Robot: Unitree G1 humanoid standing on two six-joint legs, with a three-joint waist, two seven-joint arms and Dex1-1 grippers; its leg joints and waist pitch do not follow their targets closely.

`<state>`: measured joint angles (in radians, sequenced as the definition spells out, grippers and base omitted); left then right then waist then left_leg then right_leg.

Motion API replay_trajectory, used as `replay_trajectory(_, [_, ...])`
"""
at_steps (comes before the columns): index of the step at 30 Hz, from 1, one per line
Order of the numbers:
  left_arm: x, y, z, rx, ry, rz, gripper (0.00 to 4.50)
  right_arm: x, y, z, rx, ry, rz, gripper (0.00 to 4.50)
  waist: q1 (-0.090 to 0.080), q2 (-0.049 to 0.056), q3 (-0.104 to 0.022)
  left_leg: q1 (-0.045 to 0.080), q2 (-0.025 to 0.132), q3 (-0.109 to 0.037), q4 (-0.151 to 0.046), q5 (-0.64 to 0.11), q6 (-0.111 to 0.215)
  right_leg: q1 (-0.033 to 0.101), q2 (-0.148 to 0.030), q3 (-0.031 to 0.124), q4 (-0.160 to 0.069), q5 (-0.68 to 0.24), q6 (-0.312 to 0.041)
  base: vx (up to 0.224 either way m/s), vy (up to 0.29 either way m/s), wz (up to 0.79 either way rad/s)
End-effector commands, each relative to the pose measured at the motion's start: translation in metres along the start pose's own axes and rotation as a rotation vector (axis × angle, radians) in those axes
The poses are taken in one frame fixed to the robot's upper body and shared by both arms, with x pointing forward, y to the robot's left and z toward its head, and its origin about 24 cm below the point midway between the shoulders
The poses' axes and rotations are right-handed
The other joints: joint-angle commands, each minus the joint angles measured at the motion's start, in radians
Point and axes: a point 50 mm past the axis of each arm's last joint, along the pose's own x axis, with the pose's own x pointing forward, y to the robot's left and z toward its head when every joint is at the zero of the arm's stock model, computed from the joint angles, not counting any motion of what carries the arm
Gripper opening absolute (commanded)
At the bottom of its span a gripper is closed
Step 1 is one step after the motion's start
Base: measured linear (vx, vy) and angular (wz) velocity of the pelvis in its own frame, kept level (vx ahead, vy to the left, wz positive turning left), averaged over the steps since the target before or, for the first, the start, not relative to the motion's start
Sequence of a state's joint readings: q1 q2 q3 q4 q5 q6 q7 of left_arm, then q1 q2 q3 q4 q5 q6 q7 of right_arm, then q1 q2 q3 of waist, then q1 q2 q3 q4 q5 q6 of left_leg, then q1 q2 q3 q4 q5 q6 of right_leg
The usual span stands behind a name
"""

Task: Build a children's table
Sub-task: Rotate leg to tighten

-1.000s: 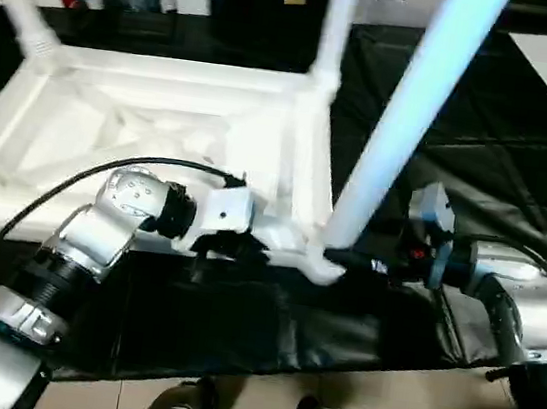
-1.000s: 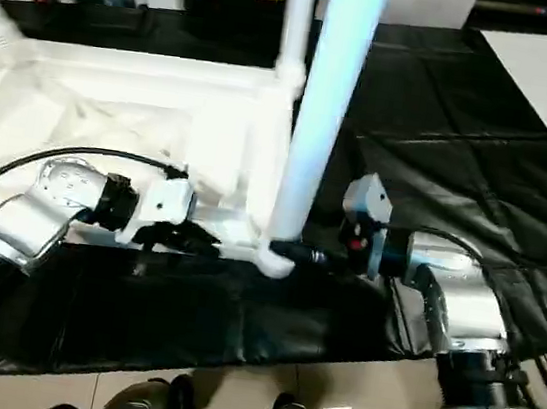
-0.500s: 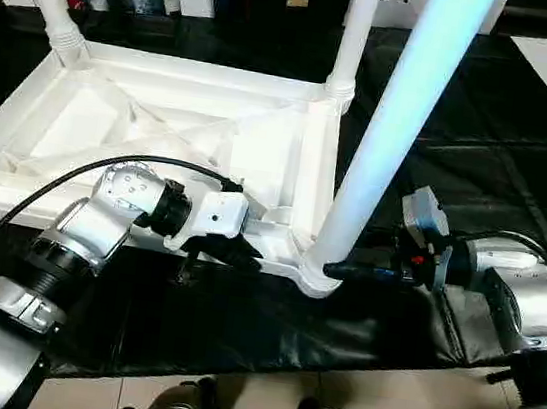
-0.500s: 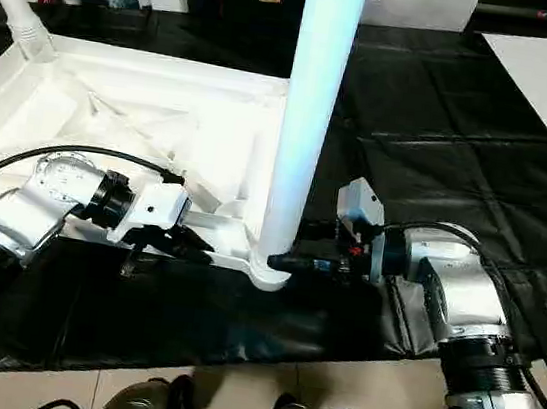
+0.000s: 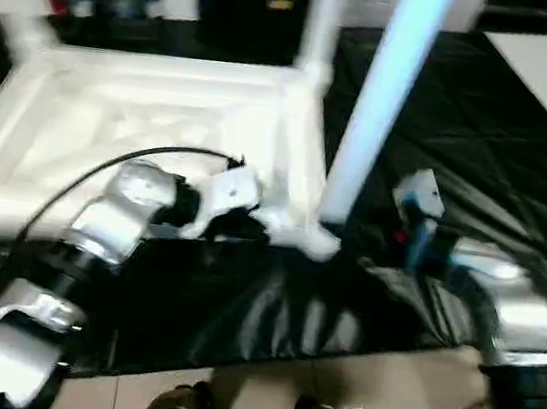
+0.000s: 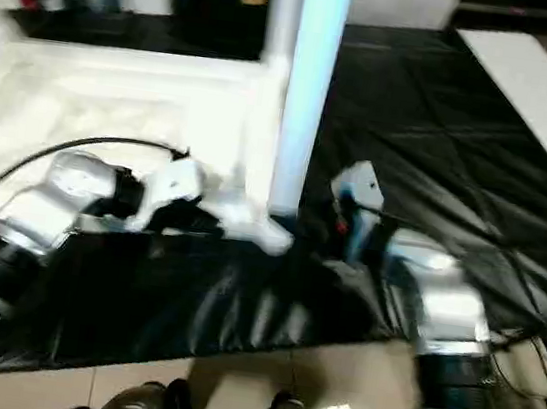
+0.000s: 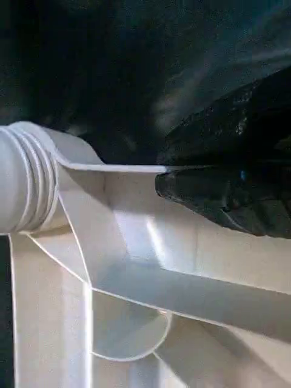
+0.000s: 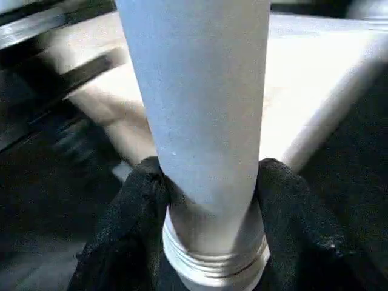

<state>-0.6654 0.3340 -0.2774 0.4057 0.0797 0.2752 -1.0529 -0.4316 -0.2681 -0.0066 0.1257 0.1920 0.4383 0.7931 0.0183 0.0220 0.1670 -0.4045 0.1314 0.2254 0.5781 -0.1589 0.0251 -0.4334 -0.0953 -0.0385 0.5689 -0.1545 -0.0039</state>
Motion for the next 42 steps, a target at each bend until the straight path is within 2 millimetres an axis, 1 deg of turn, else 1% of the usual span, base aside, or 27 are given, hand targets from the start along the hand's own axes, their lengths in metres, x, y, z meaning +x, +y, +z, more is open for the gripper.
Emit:
replay_trajectory(1, [0.029, -0.010, 0.031, -0.007, -0.082, 0.062, 0.00, 0.035, 0.034, -0.006, 0.074, 0.013, 0.015, 1.90, -0.009, -0.009, -0.052, 0.046, 0.093, -0.083, -0.091, -0.491, -0.062, 0.011, -0.078, 0.040, -0.096, -0.686, -0.124, 0.000, 0.000, 0.00])
replay_trajectory(4, [0.038, -0.008, 0.041, -0.058, -0.086, 0.165, 0.00, 0.049, 0.039, -0.002, 0.133, -0.017, -0.119, 1.89, -0.021, -0.006, -0.050, 0.052, 0.090, -0.085, -0.095, -0.520, -0.062, 0.010, -0.074, 0.034, -0.104, -0.673, -0.105, 0.000, 0.000, 0.00])
replay_trajectory(7, [0.044, -0.011, 0.050, -0.079, -0.086, 0.214, 0.00, 0.060, 0.049, 0.004, 0.168, -0.055, -0.150, 1.89, -0.027, -0.004, -0.048, 0.051, 0.092, -0.087, -0.104, -0.560, -0.069, 0.011, -0.069, 0.031, -0.105, -0.632, -0.092, 0.000, 0.000, 0.00])
replay_trajectory(8, [0.045, -0.011, 0.051, -0.078, -0.085, 0.216, 0.00, 0.061, 0.050, 0.005, 0.169, -0.060, -0.151, 1.89, -0.028, -0.002, -0.049, 0.053, 0.093, -0.087, -0.106, -0.568, -0.071, 0.010, -0.069, 0.031, -0.106, -0.606, -0.094, 0.000, 0.000, 0.00])
replay_trajectory(9, [0.045, -0.011, 0.051, -0.078, -0.085, 0.216, 0.00, 0.061, 0.050, 0.005, 0.169, -0.060, -0.151, 2.24, -0.028, -0.001, -0.050, 0.054, 0.092, -0.086, -0.108, -0.565, -0.071, 0.011, -0.068, 0.031, -0.105, -0.587, -0.096, 0.000, 0.000, 0.00])
replay_trajectory(10, [0.046, -0.013, 0.052, -0.074, -0.082, 0.215, 0.00, 0.061, 0.050, 0.006, 0.169, -0.067, -0.153, 2.45, -0.028, -0.001, -0.052, 0.052, 0.094, -0.084, -0.112, -0.546, -0.069, 0.015, -0.067, 0.034, -0.102, -0.529, -0.106, 0.000, 0.000, 0.00])
replay_trajectory(13, [0.042, -0.012, 0.049, -0.070, -0.070, 0.210, 0.00, 0.056, 0.046, 0.004, 0.159, -0.066, -0.156, 2.69, -0.027, 0.000, -0.054, 0.050, 0.094, -0.076, -0.112, -0.513, -0.059, 0.015, -0.067, 0.042, -0.095, -0.431, -0.135, 0.000, 0.000, 0.00])
replay_trajectory(14, [0.035, -0.009, 0.044, -0.050, -0.060, 0.195, 0.00, 0.047, 0.038, 0.002, 0.118, -0.064, -0.137, 2.82, -0.026, 0.000, -0.055, 0.047, 0.094, -0.073, -0.110, -0.488, -0.050, 0.020, -0.069, 0.044, -0.093, -0.396, -0.149, 0.000, 0.000, 0.00])
replay_trajectory(15, [0.035, -0.009, 0.044, -0.050, -0.060, 0.195, 0.00, 0.047, 0.038, 0.002, 0.118, -0.064, -0.137, 2.98, -0.023, -0.001, -0.057, 0.046, 0.094, -0.072, -0.109, -0.471, -0.043, 0.023, -0.070, 0.044, -0.092, -0.378, -0.154, 0.000, 0.000, 0.00])
replay_trajectory(16, [0.032, -0.007, 0.040, -0.049, -0.051, 0.188, 0.00, 0.043, 0.034, 0.001, 0.096, -0.060, -0.126, 2.98, -0.021, 0.004, -0.058, 0.044, 0.094, -0.068, -0.108, -0.441, -0.031, 0.026, -0.070, 0.046, -0.088, -0.335, -0.168, 0.000, 0.000, 0.00])
replay_trajectory(17, [0.028, -0.006, 0.036, -0.037, -0.047, 0.177, 0.00, 0.038, 0.030, 0.001, 0.070, -0.056, -0.102, 3.11, -0.020, 0.000, -0.060, 0.042, 0.093, -0.066, -0.107, -0.423, -0.022, 0.030, -0.069, 0.045, -0.086, -0.315, -0.174, 0.000, 0.000, 0.00])
replay_trajectory(19, [0.020, -0.006, 0.029, -0.008, -0.042, 0.138, 0.00, 0.026, 0.019, 0.001, 0.014, -0.041, -0.053, 3.34, -0.014, -0.002, -0.063, 0.035, 0.092, -0.061, -0.099, -0.352, 0.022, 0.039, -0.074, 0.046, -0.082, -0.272, -0.199, 0.000, 0.000, 0.00])
replay_trajectory(20, [0.020, -0.006, 0.029, -0.006, -0.042, 0.135, 0.00, 0.026, 0.018, 0.001, 0.012, -0.040, -0.050, 3.34, -0.015, -0.004, -0.063, 0.035, 0.093, -0.059, -0.098, -0.342, 0.032, 0.041, -0.074, 0.046, -0.081, -0.273, -0.204, 0.000, 0.000, 0.00])
replay_trajectory(21, [0.014, -0.006, 0.023, 0.020, -0.027, 0.098, 0.00, 0.016, 0.008, 0.003, -0.032, -0.026, -0.018, 3.47, -0.011, -0.003, -0.065, 0.036, 0.092, -0.057, -0.093, -0.323, 0.047, 0.039, -0.076, 0.047, -0.082, -0.271, -0.215, 0.000, 0.000, 0.00])
replay_trajectory(23, [0.011, -0.005, 0.020, 0.028, -0.017, 0.087, 0.00, 0.013, 0.004, 0.004, -0.052, -0.022, -0.008, 3.47, -0.008, -0.005, -0.068, 0.038, 0.093, -0.050, -0.087, -0.269, 0.075, 0.042, -0.074, 0.046, -0.078, -0.233, -0.235, 0.000, 0.000, 0.00])
replay_trajectory(25, [0.008, -0.005, 0.016, 0.043, -0.006, 0.061, 0.00, 0.008, 0.001, 0.006, -0.078, -0.017, 0.038, 3.60, -0.005, -0.005, -0.070, 0.034, 0.093, -0.051, -0.084, -0.237, 0.091, 0.046, -0.074, 0.044, -0.075, -0.219, -0.248, 0.000, 0.000, 0.00])
replay_trajectory(26, [0.004, -0.006, 0.014, 0.090, -0.008, 0.015, 0.00, 0.001, -0.002, 0.007, -0.116, 0.004, 0.106, 3.60, -0.003, -0.011, -0.072, 0.033, 0.092, -0.053, -0.082, -0.219, 0.105, 0.048, -0.074, 0.041, -0.072, -0.214, -0.251, 0.000, 0.000, 0.00])
replay_trajectory(27, [0.004, -0.006, 0.014, 0.090, -0.008, 0.015, 0.00, 0.001, -0.002, 0.007, -0.116, 0.004, 0.106, 3.60, -0.005, -0.011, -0.072, 0.033, 0.092, -0.050, -0.081, -0.211, 0.110, 0.049, -0.071, 0.041, -0.070, -0.204, -0.253, 0.057, -0.059, 0.04])
replay_trajectory(29, [-0.004, -0.010, 0.008, 0.143, -0.007, -0.083, 0.00, -0.010, -0.005, 0.008, -0.174, 0.039, 0.247, 3.60, -0.002, -0.007, -0.073, 0.035, 0.096, -0.050, -0.078, -0.187, 0.125, 0.047, -0.070, 0.040, -0.067, -0.180, -0.266, 0.000, 0.000, 0.00])
replay_trajectory(30, [-0.004, -0.010, 0.008, 0.145, -0.007, -0.086, 0.00, -0.010, -0.005, 0.008, -0.175, 0.039, 0.250, 3.60, 0.000, -0.014, -0.075, 0.029, 0.093, -0.051, -0.075, -0.169, 0.136, 0.055, -0.070, 0.037, -0.058, -0.164, -0.274, 0.000, 0.000, 0.00])
replay_trajectory(31, [-0.007, -0.011, 0.006, 0.165, -0.007, -0.123, 0.00, -0.014, -0.006, 0.009, -0.184, 0.048, 0.295, 3.60, 0.006, -0.009, -0.075, 0.032, 0.097, -0.049, -0.074, -0.149, 0.147, 0.052, -0.067, 0.037, -0.054, -0.139, -0.284, 0.000, 0.000, 0.00])
replay_trajectory(32, [-0.009, -0.014, 0.003, 0.187, -0.001, -0.167, 0.00, -0.016, -0.006, 0.010, -0.187, 0.055, 0.341, 3.60, 0.005, -0.008, -0.074, 0.031, 0.099, -0.047, -0.075, -0.146, 0.149, 0.050, -0.065, 0.037, -0.053, -0.130, -0.289, 0.000, 0.000, 0.00])
replay_trajectory(34, [-0.013, -0.017, 0.000, 0.211, 0.005, -0.223, 0.00, -0.018, -0.007, 0.010, -0.191, 0.067, 0.401, 3.60, 0.014, -0.008, -0.076, 0.034, 0.101, -0.044, -0.071, -0.125, 0.158, 0.049, -0.063, 0.036, -0.046, -0.104, -0.306, 0.000, 0.000, 0.00])
replay_trajectory(36, [-0.015, -0.017, -0.002, 0.219, 0.010, -0.253, 0.00, -0.019, -0.008, 0.010, -0.197, 0.077, 0.436, 3.60, 0.018, -0.011, -0.075, 0.036, 0.102, -0.043, -0.071, -0.134, 0.152, 0.048, -0.065, 0.037, -0.045, -0.125, -0.312, 0.000, 0.000, 0.00])
replay_trajectory(40, [-0.018, -0.017, -0.005, 0.236, 0.015, -0.294, 0.00, -0.019, -0.010, 0.011, -0.208, 0.084, 0.492, 3.60, 0.031, -0.008, -0.070, 0.043, 0.107, -0.044, -0.078, -0.189, 0.111, 0.041, -0.064, 0.040, -0.053, -0.207, -0.300, 0.000, 0.000, 0.00])
replay_trajectory(41, [-0.020, -0.018, -0.006, 0.249, 0.023, -0.312, 0.00, -0.019, -0.010, 0.011, -0.207, 0.085, 0.515, 3.60, 0.030, -0.017, -0.070, 0.043, 0.106, -0.044, -0.078, -0.200, 0.109, 0.041, -0.065, 0.039, -0.055, -0.224, -0.297, 0.000, 0.000, 0.00])
replay_trajectory(42, [-0.023, -0.018, -0.008, 0.265, 0.034, -0.347, 0.00, -0.019, -0.009, 0.012, -0.208, 0.087, 0.558, 3.60, 0.032, -0.013, -0.070, 0.041, 0.105, -0.046, -0.078, -0.211, 0.099, 0.043, -0.069, 0.040, -0.055, -0.248, -0.292, 0.000, 0.000, 0.00])
